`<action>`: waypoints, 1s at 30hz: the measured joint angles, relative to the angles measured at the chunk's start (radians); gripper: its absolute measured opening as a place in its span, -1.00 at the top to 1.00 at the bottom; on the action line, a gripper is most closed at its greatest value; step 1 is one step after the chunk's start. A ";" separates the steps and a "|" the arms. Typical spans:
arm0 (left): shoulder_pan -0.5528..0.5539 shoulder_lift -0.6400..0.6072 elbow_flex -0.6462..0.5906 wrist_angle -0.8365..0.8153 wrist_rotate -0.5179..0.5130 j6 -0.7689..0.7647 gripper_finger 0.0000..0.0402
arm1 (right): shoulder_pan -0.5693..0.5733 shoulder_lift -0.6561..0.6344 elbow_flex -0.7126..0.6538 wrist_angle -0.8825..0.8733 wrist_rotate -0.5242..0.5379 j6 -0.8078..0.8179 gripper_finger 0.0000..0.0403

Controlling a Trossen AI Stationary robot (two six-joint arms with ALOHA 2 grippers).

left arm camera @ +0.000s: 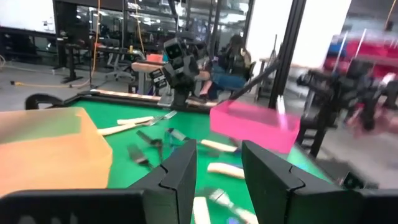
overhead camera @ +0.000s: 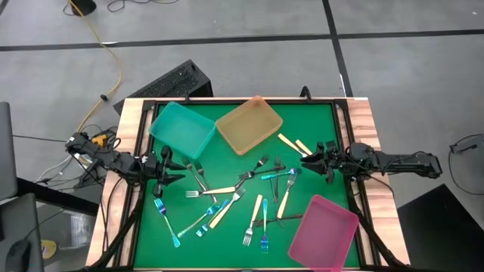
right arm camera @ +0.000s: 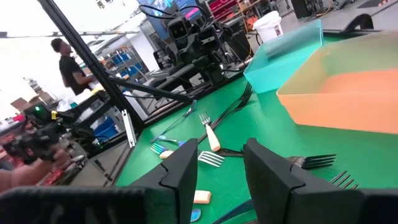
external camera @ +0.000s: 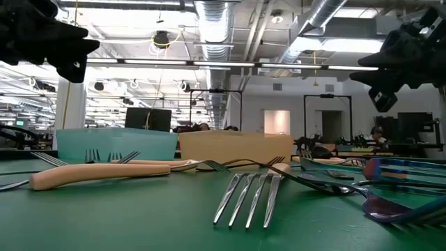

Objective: Sort silverware by color (type)
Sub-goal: Put the yellow fork into the pink bin

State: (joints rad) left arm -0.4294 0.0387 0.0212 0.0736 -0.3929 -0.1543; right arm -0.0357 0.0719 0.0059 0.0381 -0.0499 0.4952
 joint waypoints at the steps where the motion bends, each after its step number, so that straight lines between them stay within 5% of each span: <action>1: 0.000 0.000 0.000 0.020 0.000 -0.017 0.44 | 0.000 0.000 0.000 0.001 0.003 -0.020 0.25; 20: 0.000 0.000 0.000 0.064 -0.199 -0.070 0.44 | -0.001 0.000 0.000 0.026 0.009 -0.077 0.25; 30: 0.000 0.000 0.000 0.076 -0.220 -0.074 0.44 | -0.014 0.000 0.000 0.010 0.129 -0.102 0.25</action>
State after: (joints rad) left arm -0.4294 0.0387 0.0212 0.1493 -0.6131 -0.2279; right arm -0.0498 0.0719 0.0063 0.0483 0.0791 0.3927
